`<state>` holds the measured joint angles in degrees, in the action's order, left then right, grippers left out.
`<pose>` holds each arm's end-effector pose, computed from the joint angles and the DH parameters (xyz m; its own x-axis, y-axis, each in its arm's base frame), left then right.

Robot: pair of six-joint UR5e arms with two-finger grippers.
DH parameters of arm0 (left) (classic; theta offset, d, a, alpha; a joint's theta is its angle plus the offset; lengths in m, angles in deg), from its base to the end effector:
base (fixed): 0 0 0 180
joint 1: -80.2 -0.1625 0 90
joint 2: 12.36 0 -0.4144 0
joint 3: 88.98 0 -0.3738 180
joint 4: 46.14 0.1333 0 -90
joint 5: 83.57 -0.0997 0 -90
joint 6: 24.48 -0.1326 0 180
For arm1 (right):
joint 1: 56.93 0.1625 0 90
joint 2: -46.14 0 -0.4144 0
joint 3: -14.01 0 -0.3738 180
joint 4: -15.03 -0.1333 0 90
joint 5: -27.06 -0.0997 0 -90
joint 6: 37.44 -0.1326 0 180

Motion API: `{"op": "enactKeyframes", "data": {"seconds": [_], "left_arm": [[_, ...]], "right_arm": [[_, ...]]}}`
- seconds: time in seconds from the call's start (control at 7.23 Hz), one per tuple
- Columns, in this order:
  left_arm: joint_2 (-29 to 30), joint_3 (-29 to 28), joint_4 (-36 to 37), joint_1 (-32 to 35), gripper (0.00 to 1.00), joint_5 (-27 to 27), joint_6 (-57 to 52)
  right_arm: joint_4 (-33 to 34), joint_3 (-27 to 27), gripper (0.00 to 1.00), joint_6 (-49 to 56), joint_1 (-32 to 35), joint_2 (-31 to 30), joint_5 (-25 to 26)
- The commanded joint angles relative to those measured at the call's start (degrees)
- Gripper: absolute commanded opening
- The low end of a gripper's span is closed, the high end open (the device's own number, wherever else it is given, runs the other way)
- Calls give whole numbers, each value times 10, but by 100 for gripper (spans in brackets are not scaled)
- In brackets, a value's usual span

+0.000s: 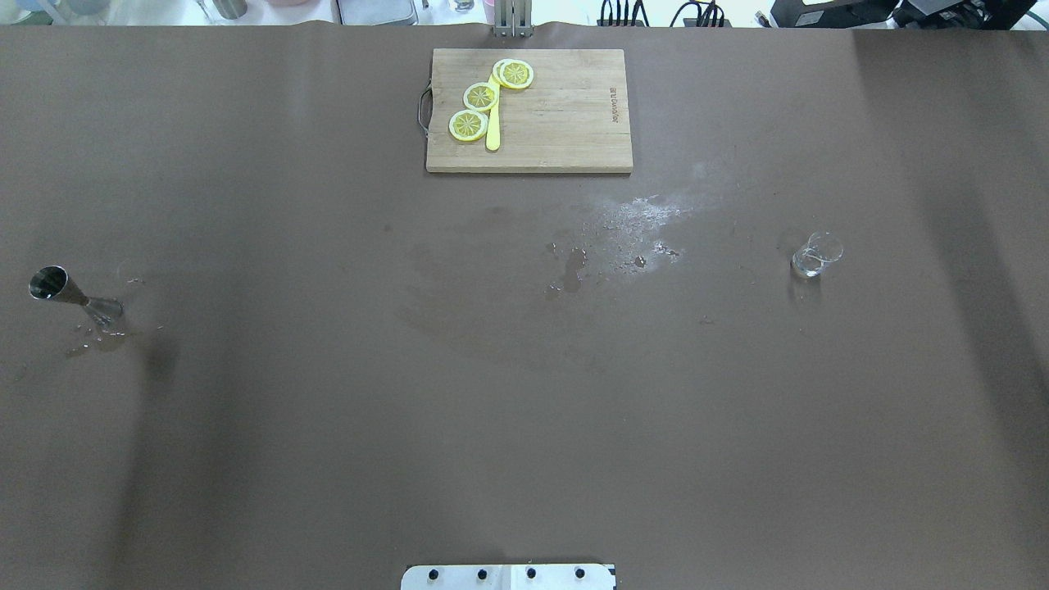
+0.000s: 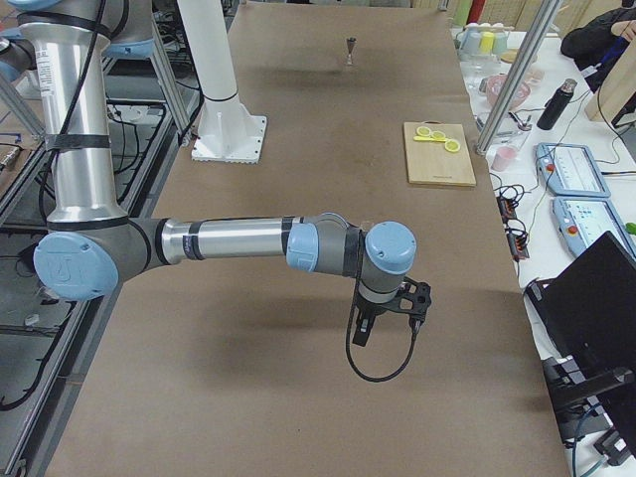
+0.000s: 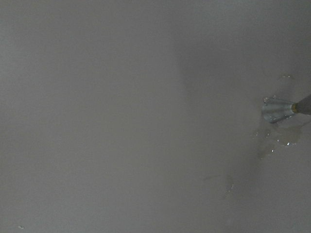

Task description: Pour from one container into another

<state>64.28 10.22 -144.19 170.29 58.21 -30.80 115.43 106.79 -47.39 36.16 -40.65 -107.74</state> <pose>-0.0297 -0.3820 0.6679 0.6152 0.1618 -0.7716 -0.0666 0.9859 0.1537 0.0661 -0.4843 0.6387 0.6857 0.2630 0.6787 -0.1749 0.9647 -0.1971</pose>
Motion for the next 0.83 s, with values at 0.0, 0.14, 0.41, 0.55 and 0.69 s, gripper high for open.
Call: {"op": "enactKeyframes", "data": {"seconds": [0.0, 0.14, 0.41, 0.55, 0.69], "left_arm": [[10, 27, 127, 13, 98, 0, 37], [31, 25, 144, 13, 98, -4, 64], [33, 25, 143, 13, 98, -23, 81], [34, 26, 142, 13, 98, -39, 82], [33, 24, 142, 13, 98, -40, 81]], "right_arm": [[1, -1, 100, 0, -1, 0, -2], [1, -1, 100, 0, -1, 1, -4], [1, -1, 100, 0, -1, 2, -4], [1, -1, 100, 0, -1, 2, -5], [1, -1, 100, 0, -1, 2, -5]]}}
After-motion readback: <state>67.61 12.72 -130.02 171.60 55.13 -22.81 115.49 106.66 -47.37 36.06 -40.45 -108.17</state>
